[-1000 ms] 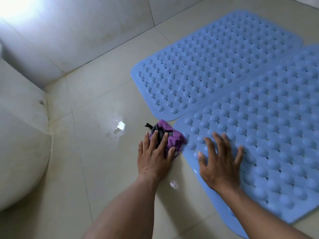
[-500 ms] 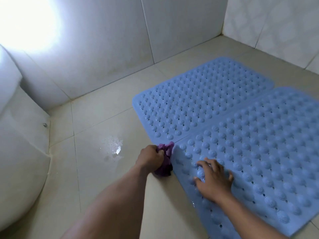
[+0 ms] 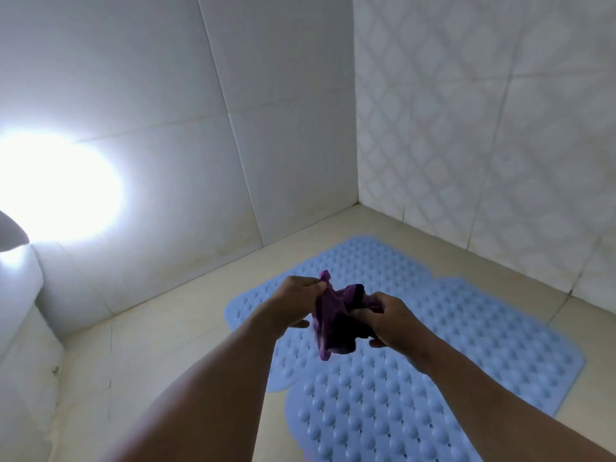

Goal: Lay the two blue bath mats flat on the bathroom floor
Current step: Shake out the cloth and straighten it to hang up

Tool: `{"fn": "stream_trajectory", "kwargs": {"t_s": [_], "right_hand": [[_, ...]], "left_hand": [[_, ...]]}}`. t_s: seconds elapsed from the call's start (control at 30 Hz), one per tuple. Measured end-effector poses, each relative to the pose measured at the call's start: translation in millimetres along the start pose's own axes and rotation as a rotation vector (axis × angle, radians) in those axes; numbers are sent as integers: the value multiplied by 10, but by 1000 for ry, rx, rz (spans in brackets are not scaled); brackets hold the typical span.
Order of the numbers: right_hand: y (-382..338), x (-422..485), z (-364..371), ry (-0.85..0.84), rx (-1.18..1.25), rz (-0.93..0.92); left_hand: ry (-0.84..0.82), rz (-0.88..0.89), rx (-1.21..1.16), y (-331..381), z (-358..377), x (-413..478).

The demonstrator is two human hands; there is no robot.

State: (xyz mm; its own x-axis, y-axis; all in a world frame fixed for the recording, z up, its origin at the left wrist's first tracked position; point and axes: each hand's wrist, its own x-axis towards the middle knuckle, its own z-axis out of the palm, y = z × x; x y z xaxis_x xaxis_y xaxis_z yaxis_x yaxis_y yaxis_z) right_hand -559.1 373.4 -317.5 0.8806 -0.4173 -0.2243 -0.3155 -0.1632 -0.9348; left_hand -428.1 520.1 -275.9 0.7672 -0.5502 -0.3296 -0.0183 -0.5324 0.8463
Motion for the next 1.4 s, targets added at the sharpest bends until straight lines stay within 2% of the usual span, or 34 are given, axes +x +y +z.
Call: {"fn": "stream_trajectory", "kwargs": {"t_s": [0.13, 0.27, 0.37, 0.5, 0.53, 0.57, 0.67, 1.0, 1.13, 1.3, 1.4], "right_hand": [[-445, -75, -567, 183, -67, -103], [-811, -101, -1007, 288, -81, -182], [-949, -141, -1119, 275, -63, -195], [-1183, -176, -1367, 338, -139, -236], [-1387, -290, -1638, 390, -127, -269], [-1573, -403, -1855, 427, -120, -312], [-1742, -442, -1990, 429, -185, -377], [-1965, -466, -2041, 378, -398, -390], [-2097, -441, -2041, 411, -444, -377], [-2231, -368, -2091, 509, -446, -516], [-2404, -320, -2140, 548, -472, -581]], "left_hand": [[155, 140, -62, 661, -28, -35], [199, 232, -104, 1125, -65, -101], [163, 323, 167, 1144, -148, -115], [36, 401, 503, 1312, -252, -135], [32, 481, 581, 1617, -231, -173], [39, 528, 619, 1894, -204, -227], [61, 582, 609, 2006, -235, -214], [51, 612, 682, 2054, -152, -110], [54, 593, 590, 2199, 13, -130], [22, 573, 513, 2346, 244, -136], [-3, 610, 629, 2442, 354, -161]]}}
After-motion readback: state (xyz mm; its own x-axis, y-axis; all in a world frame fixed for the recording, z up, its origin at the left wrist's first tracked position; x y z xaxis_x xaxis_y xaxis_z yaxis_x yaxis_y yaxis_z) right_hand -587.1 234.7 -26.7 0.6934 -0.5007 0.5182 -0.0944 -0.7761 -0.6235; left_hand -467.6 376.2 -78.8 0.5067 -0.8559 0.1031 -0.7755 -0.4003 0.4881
